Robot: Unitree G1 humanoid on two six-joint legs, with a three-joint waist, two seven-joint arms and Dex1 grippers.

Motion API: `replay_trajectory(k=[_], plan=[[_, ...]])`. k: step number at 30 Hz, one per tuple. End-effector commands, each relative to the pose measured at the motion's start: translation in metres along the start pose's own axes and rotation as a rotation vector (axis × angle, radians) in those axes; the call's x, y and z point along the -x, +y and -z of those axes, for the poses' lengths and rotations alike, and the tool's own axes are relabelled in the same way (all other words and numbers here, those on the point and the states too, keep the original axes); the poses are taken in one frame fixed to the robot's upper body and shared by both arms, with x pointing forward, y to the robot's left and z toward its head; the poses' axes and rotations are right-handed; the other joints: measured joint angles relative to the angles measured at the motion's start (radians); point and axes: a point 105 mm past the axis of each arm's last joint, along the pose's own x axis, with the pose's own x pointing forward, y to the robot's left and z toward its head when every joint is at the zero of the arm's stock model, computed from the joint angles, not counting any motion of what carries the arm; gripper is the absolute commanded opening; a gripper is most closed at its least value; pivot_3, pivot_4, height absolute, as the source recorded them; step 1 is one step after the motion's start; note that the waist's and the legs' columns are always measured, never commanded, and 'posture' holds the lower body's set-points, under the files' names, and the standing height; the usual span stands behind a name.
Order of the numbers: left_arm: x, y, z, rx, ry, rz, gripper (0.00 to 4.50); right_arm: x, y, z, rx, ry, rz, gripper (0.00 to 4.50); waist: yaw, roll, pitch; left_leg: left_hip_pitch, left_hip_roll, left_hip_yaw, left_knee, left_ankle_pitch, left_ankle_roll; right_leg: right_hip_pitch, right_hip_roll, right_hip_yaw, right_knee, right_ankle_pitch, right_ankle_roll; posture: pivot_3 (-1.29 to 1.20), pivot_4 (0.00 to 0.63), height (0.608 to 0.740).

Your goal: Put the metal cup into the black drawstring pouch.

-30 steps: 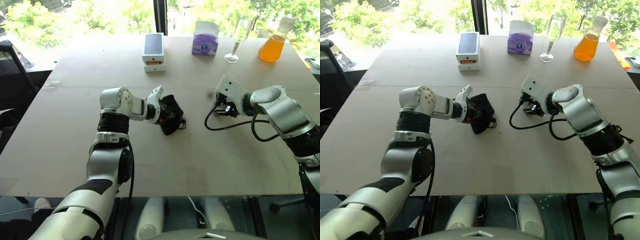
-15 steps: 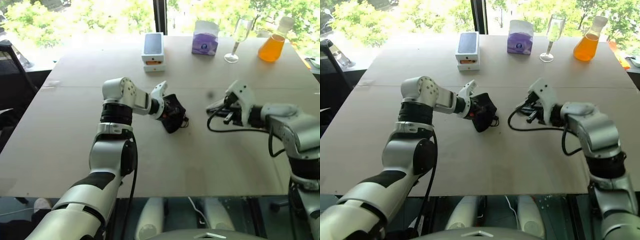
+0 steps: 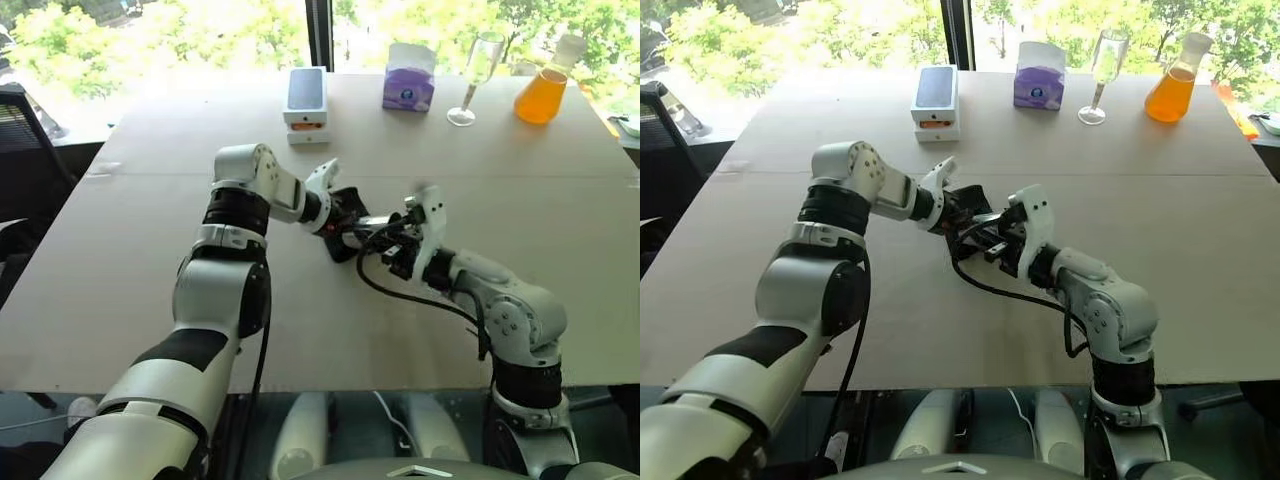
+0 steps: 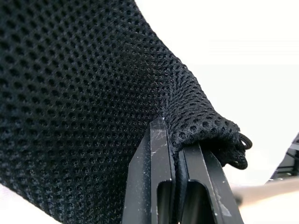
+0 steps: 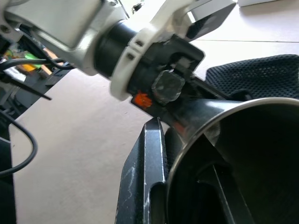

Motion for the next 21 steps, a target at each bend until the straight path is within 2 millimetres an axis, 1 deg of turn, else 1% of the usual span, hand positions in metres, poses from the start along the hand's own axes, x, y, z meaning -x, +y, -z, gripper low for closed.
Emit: replay_trajectory(k=[1,4,8,11,13,15,17,18,21], plan=[[0.009,-0.027,-0.013,-0.059,-0.028,0.092,0.0,-0.003,-0.004,0.009,0.002,0.016,0.016,0.04,-0.001,0.0,0.0,0.0,0.0,0.0,0.0,0.0,0.0,0.0,0.0,0.0,0.0,0.0,0.0,0.0,0.15,0.74],[0.011,-0.028,-0.012,-0.055,-0.022,0.101,0.0,-0.002,-0.009,0.013,-0.002,0.02,0.034,0.04,-0.002,0.0,0.0,0.0,0.0,0.0,0.0,0.0,0.0,0.0,0.0,0.0,0.0,0.0,0.0,0.0,0.15,0.74],[0.012,-0.031,-0.01,-0.054,-0.014,0.112,0.0,-0.005,-0.01,0.018,0.027,0.039,0.047,0.04,-0.003,0.0,0.0,0.0,0.0,0.0,0.0,0.0,0.001,0.0,0.0,0.001,0.0,0.0,0.0,0.0,0.15,0.74],[0.015,-0.039,-0.014,-0.058,-0.018,0.134,0.0,-0.01,-0.008,0.022,0.103,0.051,0.049,0.04,-0.004,0.0,0.0,0.0,0.0,0.001,0.0,-0.001,0.001,-0.001,0.001,0.001,0.0,0.0,0.0,0.0,0.15,0.74],[0.016,-0.044,-0.015,-0.073,-0.023,0.142,0.0,-0.014,-0.002,0.016,0.092,0.003,0.017,0.04,-0.004,0.0,0.0,0.0,0.0,0.0,0.0,-0.001,0.001,-0.001,0.001,0.001,0.001,0.0,0.0,0.0,0.15,0.74],[0.014,-0.045,-0.014,-0.091,-0.02,0.136,0.0,-0.014,0.008,0.007,0.037,-0.076,-0.049,0.04,-0.003,0.0,0.0,0.0,0.001,0.001,0.0,-0.001,0.001,-0.001,0.001,0.001,0.001,0.0,0.0,0.0,0.15,0.74],[0.014,-0.045,-0.013,-0.087,-0.014,0.138,0.0,-0.013,0.014,0.001,0.008,-0.118,-0.096,0.04,-0.002,0.0,0.0,0.0,0.001,0.001,0.0,0.0,0.0,-0.001,0.001,0.001,0.0,0.0,0.0,0.0,0.15,0.74],[0.014,-0.046,-0.013,-0.081,-0.013,0.143,0.0,-0.014,0.015,0.002,0.025,-0.111,-0.107,0.04,-0.002,0.0,0.0,0.0,0.001,0.001,0.0,0.0,0.0,-0.001,0.001,0.001,0.0,0.0,0.0,0.0,0.15,0.74],[0.019,-0.053,-0.015,-0.073,-0.018,0.174,0.0,-0.019,0.017,0.021,0.162,0.0,-0.113,0.04,-0.002,0.0,0.0,0.0,0.0,0.001,0.0,0.0,0.0,-0.001,0.001,0.002,0.0,0.0,0.0,0.0,0.15,0.74]])
